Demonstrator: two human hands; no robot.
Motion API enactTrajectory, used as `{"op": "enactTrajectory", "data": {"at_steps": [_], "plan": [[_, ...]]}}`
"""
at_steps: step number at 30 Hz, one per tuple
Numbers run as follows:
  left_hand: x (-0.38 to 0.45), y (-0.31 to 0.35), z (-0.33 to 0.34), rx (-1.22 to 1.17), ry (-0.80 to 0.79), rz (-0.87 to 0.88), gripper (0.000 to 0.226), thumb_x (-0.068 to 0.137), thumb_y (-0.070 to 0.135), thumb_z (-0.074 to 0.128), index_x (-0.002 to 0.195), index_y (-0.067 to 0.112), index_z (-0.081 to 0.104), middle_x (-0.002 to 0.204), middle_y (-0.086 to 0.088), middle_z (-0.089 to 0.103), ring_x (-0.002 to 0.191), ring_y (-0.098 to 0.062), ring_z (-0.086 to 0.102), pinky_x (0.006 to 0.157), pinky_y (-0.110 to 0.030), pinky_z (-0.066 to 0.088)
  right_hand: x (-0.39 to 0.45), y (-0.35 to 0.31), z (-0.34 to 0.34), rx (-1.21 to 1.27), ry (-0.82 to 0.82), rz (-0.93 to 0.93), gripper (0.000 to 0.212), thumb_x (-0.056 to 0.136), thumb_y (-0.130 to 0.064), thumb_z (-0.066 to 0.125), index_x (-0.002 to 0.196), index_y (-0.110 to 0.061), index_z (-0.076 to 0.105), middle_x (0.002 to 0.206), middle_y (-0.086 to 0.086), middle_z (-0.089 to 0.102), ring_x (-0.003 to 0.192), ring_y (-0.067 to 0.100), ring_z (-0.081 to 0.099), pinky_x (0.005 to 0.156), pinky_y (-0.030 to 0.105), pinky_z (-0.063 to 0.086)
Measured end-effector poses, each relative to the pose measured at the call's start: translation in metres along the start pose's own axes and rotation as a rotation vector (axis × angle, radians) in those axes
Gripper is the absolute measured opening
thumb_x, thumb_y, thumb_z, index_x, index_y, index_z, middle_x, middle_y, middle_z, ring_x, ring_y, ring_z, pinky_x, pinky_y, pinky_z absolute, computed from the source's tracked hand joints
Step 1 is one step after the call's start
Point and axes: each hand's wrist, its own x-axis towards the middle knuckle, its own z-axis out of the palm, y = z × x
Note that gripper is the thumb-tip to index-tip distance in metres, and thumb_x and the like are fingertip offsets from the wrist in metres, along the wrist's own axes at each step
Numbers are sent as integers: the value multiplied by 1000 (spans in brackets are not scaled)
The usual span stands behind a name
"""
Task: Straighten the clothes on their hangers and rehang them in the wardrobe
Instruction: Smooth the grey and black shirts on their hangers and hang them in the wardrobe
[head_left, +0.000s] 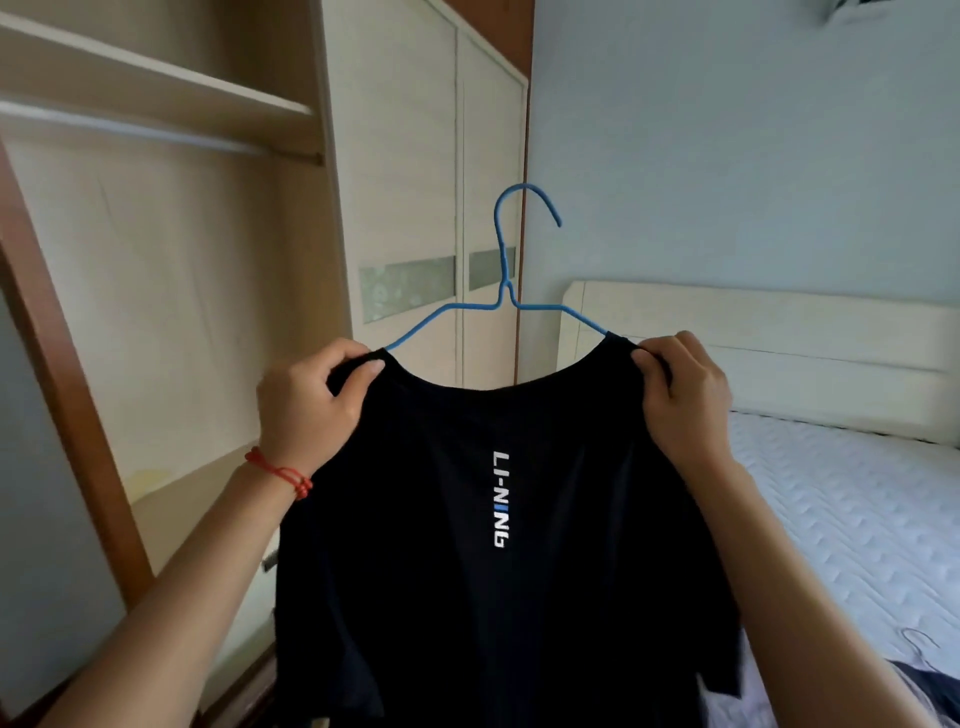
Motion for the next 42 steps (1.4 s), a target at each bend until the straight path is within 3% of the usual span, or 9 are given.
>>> {"op": "enactTrajectory", "data": {"at_steps": [5, 9, 13, 16, 20, 25, 30, 35, 42], "plan": [[-8, -15, -35, -11, -68, 59, 9, 80, 7, 63, 77, 0, 67, 68, -9, 68, 71, -9, 52, 66, 4, 35, -22, -55, -6, -58, 67, 2, 21, 86, -17, 50, 85, -4, 67, 81, 12, 59, 69, 35, 56, 65, 29, 35], [-9, -35, -68, -135, -88, 19, 8, 80, 5, 63, 78, -2, 67, 70, -10, 68, 73, -7, 54, 66, 3, 36, -45, -94, -15, -126, 64, -53, 21, 88, -18, 51, 84, -5, 66, 77, 10, 56, 65, 32, 54, 63, 29, 36], [-9, -44, -82, -248, -103, -73, 13, 80, 10, 62, 78, -2, 68, 66, 5, 60, 70, 18, 53, 65, 4, 37, -67, -114, -37, -222, 43, -48, 32, 88, -27, 43, 85, -5, 65, 78, 10, 56, 65, 31, 55, 59, 33, 44], [-15, -47, -83, -301, -115, -103, 11, 80, 7, 65, 80, -3, 68, 71, 3, 61, 72, 24, 53, 67, 5, 37, -78, -123, -56, -266, 22, 15, 34, 87, -29, 41, 85, -6, 65, 79, 7, 55, 68, 32, 56, 60, 39, 48], [-27, -46, -72, -366, -142, -139, 9, 81, 8, 66, 82, 0, 69, 77, -3, 66, 73, 20, 55, 67, 2, 40, -81, -138, -68, -277, -53, 117, 26, 86, -30, 49, 85, -11, 67, 78, -3, 58, 79, 23, 58, 72, 40, 49], [-39, -36, -44, -376, -156, -111, 12, 77, 15, 69, 78, 3, 71, 75, -7, 70, 75, -7, 59, 68, -6, 42, -80, -125, -65, -301, -256, 211, 17, 89, -30, 54, 86, -19, 67, 86, 0, 69, 81, 21, 61, 77, 39, 50], [-43, -32, -2, -327, -246, -95, 12, 76, 15, 72, 77, 3, 71, 75, -12, 72, 70, -23, 66, 68, -31, 52, -86, -85, -60, -325, -312, 301, 17, 91, -27, 53, 88, -16, 66, 87, 1, 67, 82, 22, 60, 75, 37, 49], [-45, -33, 53, -225, -360, -131, 20, 77, 25, 71, 74, 5, 70, 72, -10, 70, 68, -25, 63, 63, -33, 52, -83, -32, -48, -357, -369, 363, 20, 92, -29, 50, 91, -16, 65, 94, 0, 67, 85, 21, 59, 70, 29, 41], [-40, -45, 124, -153, -501, -283, 35, 77, 40, 68, 69, 7, 65, 63, -7, 62, 64, -25, 57, 58, -29, 42, -74, 32, -21, -328, -406, 436, 20, 92, -30, 50, 91, -16, 65, 95, 1, 68, 87, 22, 60, 75, 34, 46]]}}
